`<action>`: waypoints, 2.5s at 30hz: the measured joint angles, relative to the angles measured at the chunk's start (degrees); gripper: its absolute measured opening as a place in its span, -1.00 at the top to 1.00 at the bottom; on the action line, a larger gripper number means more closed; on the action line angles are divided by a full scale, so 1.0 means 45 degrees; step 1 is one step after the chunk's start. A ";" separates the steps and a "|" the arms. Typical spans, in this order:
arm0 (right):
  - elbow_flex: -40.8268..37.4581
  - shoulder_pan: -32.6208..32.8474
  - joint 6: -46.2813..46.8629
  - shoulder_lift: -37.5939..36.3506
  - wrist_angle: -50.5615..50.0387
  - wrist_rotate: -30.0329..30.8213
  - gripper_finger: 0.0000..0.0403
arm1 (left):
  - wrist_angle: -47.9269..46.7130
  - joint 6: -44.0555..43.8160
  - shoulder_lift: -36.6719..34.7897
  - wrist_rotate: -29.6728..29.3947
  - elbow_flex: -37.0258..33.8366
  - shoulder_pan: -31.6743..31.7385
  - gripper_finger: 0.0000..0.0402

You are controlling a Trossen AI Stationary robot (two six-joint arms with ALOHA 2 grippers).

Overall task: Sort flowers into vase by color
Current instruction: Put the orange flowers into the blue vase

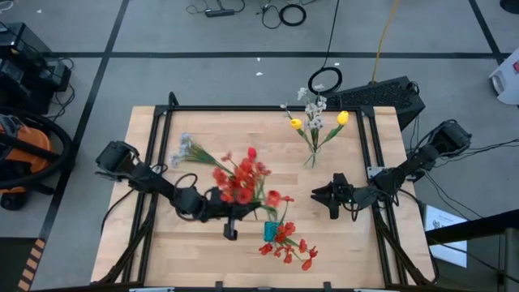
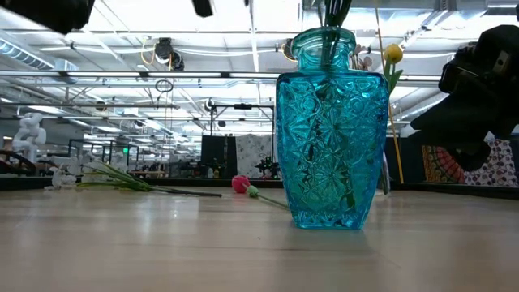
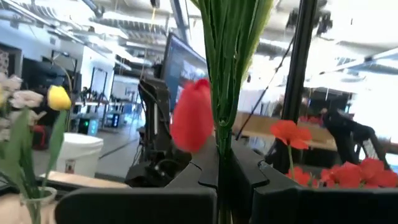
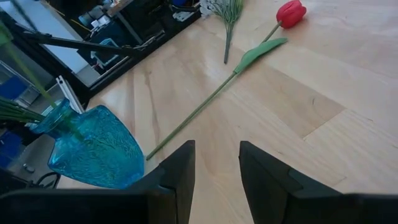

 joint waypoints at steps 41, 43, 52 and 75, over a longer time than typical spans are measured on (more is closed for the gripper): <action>0.0000 -0.0005 -0.0005 0.0005 -0.0786 -0.0053 0.42 | -0.1104 -0.0177 0.3373 -0.0162 0.3172 -0.0303 0.95; 0.0000 -0.0005 -0.0005 0.0005 -0.0850 -0.0053 0.42 | -0.0475 0.0085 0.3748 -0.0182 0.3172 -0.0303 0.95; 0.0000 0.0000 0.0016 0.0005 -0.0851 -0.0055 0.42 | 0.0260 0.0245 0.4873 -0.0225 0.3231 -0.0234 0.94; 0.0001 0.0000 0.0335 0.0005 -0.0884 -0.0058 0.42 | -0.1698 -0.0115 0.4946 -0.0018 0.3231 -0.0021 0.85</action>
